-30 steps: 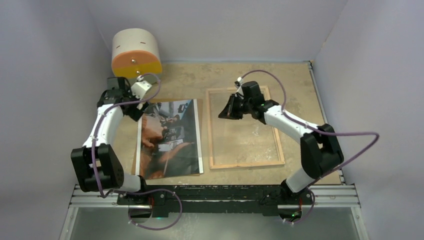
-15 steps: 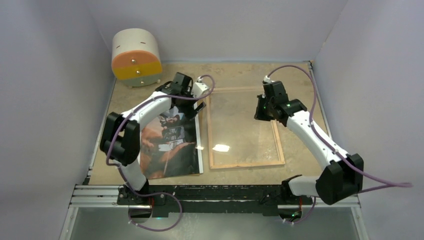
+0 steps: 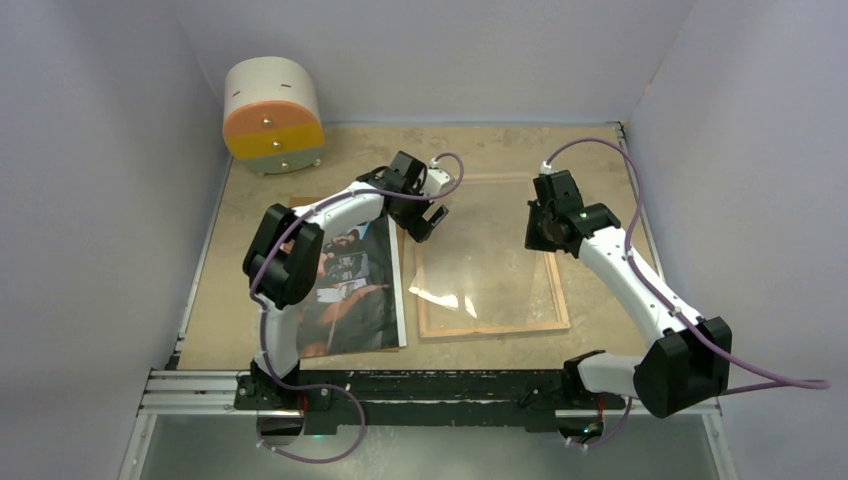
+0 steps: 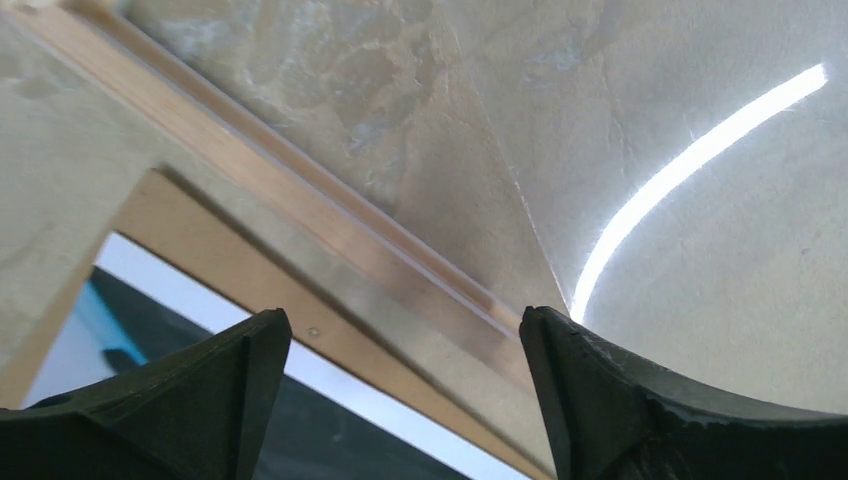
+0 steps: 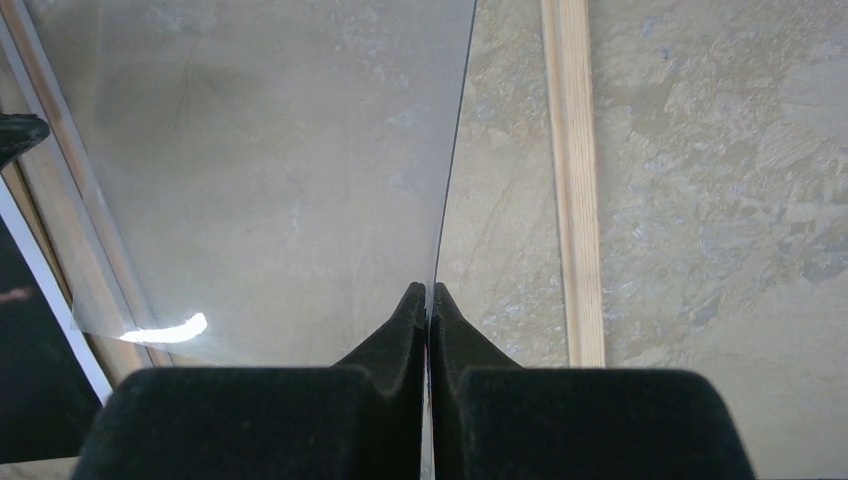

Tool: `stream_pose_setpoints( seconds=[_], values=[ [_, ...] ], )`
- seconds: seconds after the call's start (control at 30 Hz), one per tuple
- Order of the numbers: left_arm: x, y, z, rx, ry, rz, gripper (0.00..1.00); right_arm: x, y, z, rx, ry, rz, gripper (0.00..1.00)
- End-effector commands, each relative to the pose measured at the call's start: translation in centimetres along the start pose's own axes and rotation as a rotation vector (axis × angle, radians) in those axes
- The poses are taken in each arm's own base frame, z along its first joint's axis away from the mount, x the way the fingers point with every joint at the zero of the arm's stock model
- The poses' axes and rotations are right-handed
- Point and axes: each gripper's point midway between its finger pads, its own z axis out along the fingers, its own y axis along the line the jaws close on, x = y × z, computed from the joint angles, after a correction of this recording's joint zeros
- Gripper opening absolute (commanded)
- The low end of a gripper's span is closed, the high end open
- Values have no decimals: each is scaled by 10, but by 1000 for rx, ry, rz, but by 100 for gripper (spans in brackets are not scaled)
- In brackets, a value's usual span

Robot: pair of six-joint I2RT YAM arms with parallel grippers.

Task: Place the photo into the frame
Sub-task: Place the photo frame item in the photo frame.

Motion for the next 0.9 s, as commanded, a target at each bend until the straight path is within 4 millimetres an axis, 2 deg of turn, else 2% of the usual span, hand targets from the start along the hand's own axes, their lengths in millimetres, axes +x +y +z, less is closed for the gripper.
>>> stream_pose_setpoints(
  seconds=[0.0, 0.17, 0.33, 0.5, 0.73, 0.87],
  values=[
    [-10, -6, 12, 27, -28, -44, 87, 4, -6, -7, 9, 3, -17, 0],
    [1, -3, 21, 6, -5, -38, 68, 7, 0, -6, -25, 17, -15, 0],
    [14, -3, 33, 6, 20, 1, 49, 16, 17, -2, -118, 56, 1, 0],
    [27, 9, 44, -42, 56, 77, 29, 27, 28, 5, -181, 92, 22, 0],
    [30, 15, 41, -68, 71, 119, 26, 38, 42, 12, -256, 134, 44, 0],
    [21, 11, 26, -57, 48, 95, 30, 34, 41, 14, -243, 121, 51, 0]
  ],
)
